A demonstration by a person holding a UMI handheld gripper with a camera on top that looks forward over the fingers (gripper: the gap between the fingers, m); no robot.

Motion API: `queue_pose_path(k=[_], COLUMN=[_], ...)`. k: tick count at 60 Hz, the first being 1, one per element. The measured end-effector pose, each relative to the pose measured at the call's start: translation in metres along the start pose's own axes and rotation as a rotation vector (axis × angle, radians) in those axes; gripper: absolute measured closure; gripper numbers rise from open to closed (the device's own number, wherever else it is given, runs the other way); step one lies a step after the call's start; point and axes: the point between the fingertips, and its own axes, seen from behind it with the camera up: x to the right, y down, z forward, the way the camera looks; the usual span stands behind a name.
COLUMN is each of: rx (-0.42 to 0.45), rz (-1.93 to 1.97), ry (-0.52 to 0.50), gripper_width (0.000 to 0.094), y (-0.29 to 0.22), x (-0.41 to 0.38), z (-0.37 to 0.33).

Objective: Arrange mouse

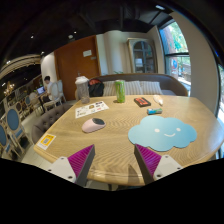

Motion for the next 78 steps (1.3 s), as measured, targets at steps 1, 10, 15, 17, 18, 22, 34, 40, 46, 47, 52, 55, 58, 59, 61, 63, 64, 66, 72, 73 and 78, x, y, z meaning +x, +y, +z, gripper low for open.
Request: queue_pose_path(k=[1, 10, 15, 17, 18, 22, 34, 40, 46, 47, 52, 55, 58, 59, 61, 63, 64, 66, 72, 73, 78], rx=[-0.005, -0.06, -0.093, -0.112, -0.123, -0.118, -0.119, -0.123, -0.127, -0.128, -0.141, -0.148, -0.142, -0.137, -0.127, -0.126, -0.128, -0.136, -0.174, -0.177, -0.141], rz=[0.001, -0.035, -0.061, -0.068, -0.069, -0.084, -0.037, -0.018, -0.01, -0.012, -0.03, -0.059, -0.093, -0.094, -0.083, -0.086, -0.095, -0.115, -0.122, -0.136, -0.196], ry=[-0.013, -0.068, -0.104, -0.122, -0.131, -0.125, -0.049, -0.019, -0.001, 0.003, 0.026, 0.042, 0.062, 0.062, 0.059, 0.064, 0.063, 0.053, -0.021, -0.027, -0.045], gripper_width=[0.0113, 0.0115, 0.0116, 0.0116, 0.0115, 0.0133, 0.014, 0.0147, 0.0157, 0.0156, 0.0172, 0.02, 0.0288, 0.0322, 0.0378, 0.0389, 0.0392, 0.041, 0.0497, 0.0499, 0.0523], y=[0.001, 0.012, 0.019, 0.023, 0.025, 0.022, -0.003, -0.016, -0.026, -0.028, -0.035, -0.036, -0.037, -0.038, -0.038, -0.039, -0.039, -0.038, -0.033, -0.033, -0.04], x=[-0.007, -0.056, -0.086, -0.097, -0.103, -0.117, -0.119, -0.118, -0.12, -0.12, -0.118, -0.117, -0.115, -0.116, -0.118, -0.117, -0.118, -0.12, -0.131, -0.131, -0.126], z=[0.008, 0.069, 0.093, 0.101, 0.105, 0.121, 0.167, 0.188, 0.207, 0.21, 0.227, 0.234, 0.239, 0.24, 0.241, 0.241, 0.241, 0.241, 0.234, 0.232, 0.216])
